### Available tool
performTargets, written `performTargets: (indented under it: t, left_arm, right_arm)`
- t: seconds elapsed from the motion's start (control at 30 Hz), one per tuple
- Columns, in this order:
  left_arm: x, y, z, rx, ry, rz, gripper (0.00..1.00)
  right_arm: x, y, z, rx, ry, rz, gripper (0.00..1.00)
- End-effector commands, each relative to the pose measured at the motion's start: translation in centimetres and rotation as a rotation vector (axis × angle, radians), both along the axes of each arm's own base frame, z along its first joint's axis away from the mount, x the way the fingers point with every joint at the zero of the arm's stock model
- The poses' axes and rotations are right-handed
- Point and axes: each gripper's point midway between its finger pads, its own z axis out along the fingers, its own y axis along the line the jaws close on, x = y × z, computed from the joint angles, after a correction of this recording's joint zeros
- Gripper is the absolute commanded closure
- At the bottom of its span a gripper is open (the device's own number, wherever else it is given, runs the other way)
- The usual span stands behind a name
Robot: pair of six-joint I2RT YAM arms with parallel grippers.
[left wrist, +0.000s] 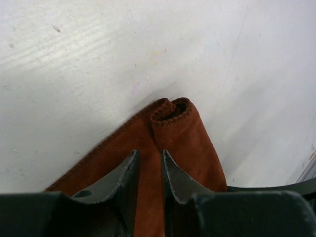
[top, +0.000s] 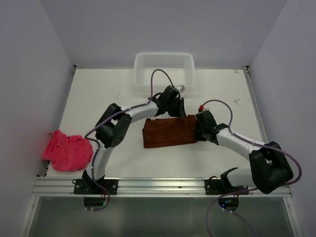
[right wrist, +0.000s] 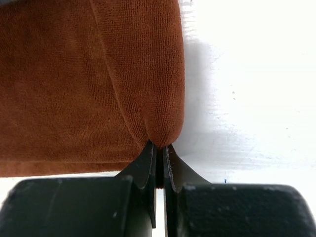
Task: Roll the towels
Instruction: Roll the towel
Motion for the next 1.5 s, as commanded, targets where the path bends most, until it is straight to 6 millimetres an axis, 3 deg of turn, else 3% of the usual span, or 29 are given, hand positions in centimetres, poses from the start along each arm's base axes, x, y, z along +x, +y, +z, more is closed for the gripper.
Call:
performTargets:
  t: [0.0, 0.27, 0.67, 0.87, 1.1, 1.37, 1.47]
  left_arm:
    - [1.1, -0.5, 5.0, -0.064, -0.069, 0.002, 0.72]
    - [0.7, -1.6, 6.8, -0.123, -0.049, -0.021, 0.67]
    - [0.7, -1.3, 6.7, -0.098, -0.062, -0.019, 0.6]
    - [0.5, -1.1, 6.1, -0.104, -0.053, -0.019, 0.6]
    - [0.2, -2.1, 5.4, -0.143, -0.03, -0.044, 0.6]
    - [-0.4, -2.4, 4.5, -0.144, -0.029, -0.046, 0.59]
    - [-0.6, -2.4, 3.9, -0.13, -0.023, -0.052, 0.59]
  right_arm:
    - [0.3, -1.2, 1.3, -0.113, -0.055, 0.004, 1.0]
    - [0.6, -1.5, 2.3, -0.194, -0.09, 0.0, 1.0]
    - [0.5, -1.5, 2.6, -0.215, -0.106, -0.012, 1.0]
    - [0.4, -1.1, 2.4, -0.203, -0.094, -0.015, 1.0]
    - [1.0, -0.8, 4.4, -0.214, -0.112, 0.009, 1.0]
    - [-0.5, -1.4, 3.0, -0.217, -0.096, -0.017, 1.0]
    - [-0.1, -1.0, 3.6, -0.205, -0.129, -0.002, 1.0]
